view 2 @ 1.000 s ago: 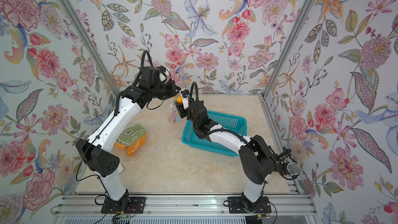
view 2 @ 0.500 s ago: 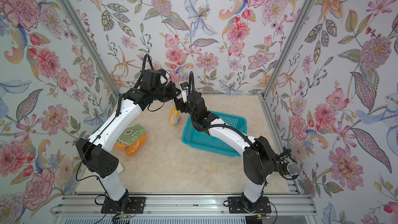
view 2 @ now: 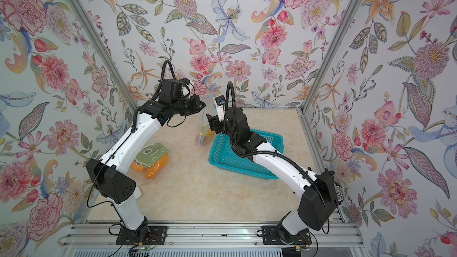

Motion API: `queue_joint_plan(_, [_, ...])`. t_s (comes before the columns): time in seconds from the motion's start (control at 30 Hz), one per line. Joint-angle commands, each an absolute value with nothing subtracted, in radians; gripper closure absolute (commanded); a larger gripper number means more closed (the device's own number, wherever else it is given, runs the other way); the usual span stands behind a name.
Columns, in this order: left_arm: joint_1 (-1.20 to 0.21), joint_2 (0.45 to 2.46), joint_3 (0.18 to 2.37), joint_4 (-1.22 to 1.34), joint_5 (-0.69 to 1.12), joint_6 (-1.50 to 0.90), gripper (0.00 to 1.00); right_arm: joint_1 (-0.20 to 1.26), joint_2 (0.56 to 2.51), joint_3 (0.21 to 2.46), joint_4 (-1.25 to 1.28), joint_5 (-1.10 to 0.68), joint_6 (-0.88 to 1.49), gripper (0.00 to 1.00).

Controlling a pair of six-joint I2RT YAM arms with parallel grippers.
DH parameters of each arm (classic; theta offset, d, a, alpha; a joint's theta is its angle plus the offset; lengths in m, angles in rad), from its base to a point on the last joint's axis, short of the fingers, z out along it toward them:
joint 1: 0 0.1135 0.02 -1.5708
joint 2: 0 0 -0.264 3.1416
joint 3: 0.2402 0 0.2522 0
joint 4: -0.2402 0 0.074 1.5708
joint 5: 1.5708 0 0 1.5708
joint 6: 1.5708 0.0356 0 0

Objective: Place the mango in a zip-top bag and seal the zipper
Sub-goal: Place the mango in the zipper food storage bag, then adjust the zipper food storage bag at the center of the board.

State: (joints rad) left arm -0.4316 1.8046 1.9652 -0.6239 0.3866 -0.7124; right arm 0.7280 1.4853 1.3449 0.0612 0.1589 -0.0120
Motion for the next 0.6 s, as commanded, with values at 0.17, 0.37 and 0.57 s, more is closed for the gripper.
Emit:
queue_joint_plan(0.17, [-0.423,1.790,2.129,-0.824,0.364,-0.266,1.00,0.485,1.348,1.316,-0.087,-0.292,-0.084,0.23])
queue_joint_plan(0.37, [-0.422,1.715,2.084,-0.838,0.301,-0.189,1.00,0.356,1.393,1.396,-0.164,-0.380,-0.035,0.22])
queue_joint_plan(0.57, [-0.422,1.646,2.055,-0.836,0.370,-0.026,1.00,0.376,1.420,1.411,-0.153,-0.599,-0.164,0.20])
